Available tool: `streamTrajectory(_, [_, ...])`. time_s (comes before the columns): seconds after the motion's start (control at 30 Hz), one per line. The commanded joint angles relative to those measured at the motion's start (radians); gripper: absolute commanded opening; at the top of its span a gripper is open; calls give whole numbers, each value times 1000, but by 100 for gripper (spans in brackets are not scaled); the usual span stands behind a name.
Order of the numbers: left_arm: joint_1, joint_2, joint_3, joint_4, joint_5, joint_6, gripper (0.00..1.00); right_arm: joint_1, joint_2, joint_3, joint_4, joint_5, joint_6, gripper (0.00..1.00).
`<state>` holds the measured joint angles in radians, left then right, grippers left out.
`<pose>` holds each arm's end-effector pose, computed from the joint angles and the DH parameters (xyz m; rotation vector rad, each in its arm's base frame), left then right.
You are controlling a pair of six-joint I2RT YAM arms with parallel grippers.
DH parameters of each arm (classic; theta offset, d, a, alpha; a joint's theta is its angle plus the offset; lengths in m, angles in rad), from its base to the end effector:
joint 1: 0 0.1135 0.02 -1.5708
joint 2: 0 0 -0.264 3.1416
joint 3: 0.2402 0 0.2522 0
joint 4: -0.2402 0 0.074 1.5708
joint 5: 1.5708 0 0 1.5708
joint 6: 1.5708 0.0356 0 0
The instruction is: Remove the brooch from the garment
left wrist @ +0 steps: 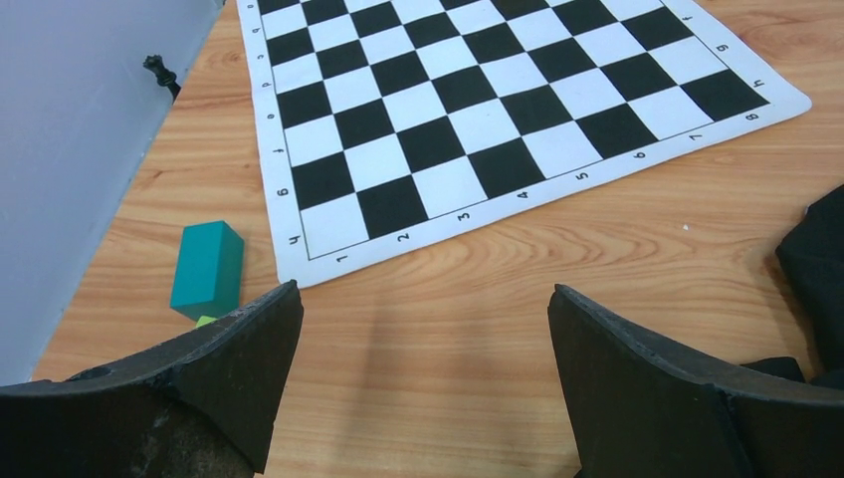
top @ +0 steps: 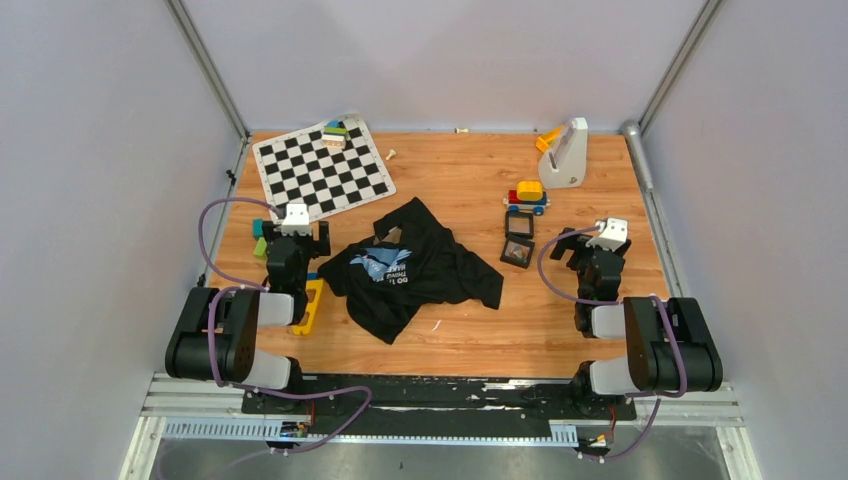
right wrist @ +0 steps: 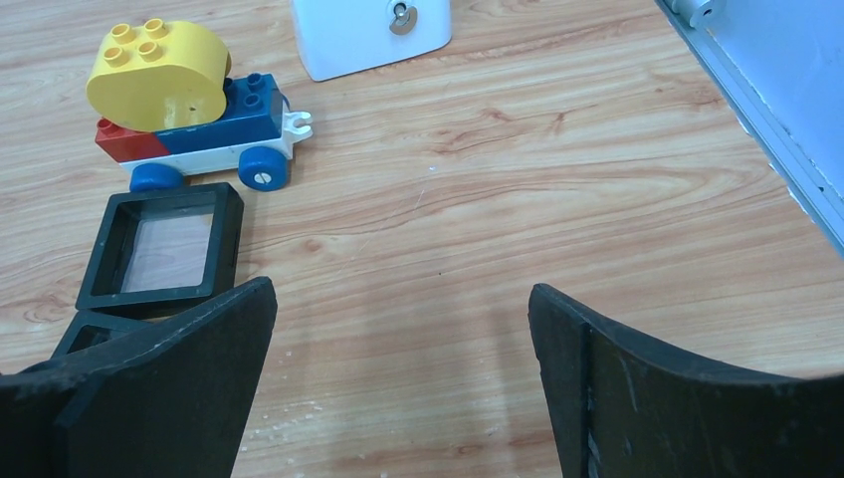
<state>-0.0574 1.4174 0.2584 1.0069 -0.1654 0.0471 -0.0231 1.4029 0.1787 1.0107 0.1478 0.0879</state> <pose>0.2405 -0.0079 0.1574 -0.0323 1.7224 0.1348 0.2221 -0.0104 0.1406 0.2048 1.7709 -0.0852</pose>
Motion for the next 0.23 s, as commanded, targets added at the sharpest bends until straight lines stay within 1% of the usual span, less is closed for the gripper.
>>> streamTrajectory(0.0, [7, -7, 26, 24, 6, -3, 100, -5, -15, 24, 48, 8, 18, 100])
streamTrajectory(0.2, [30, -7, 34, 5, 48, -12, 100, -5, -14, 24, 48, 9, 18, 100])
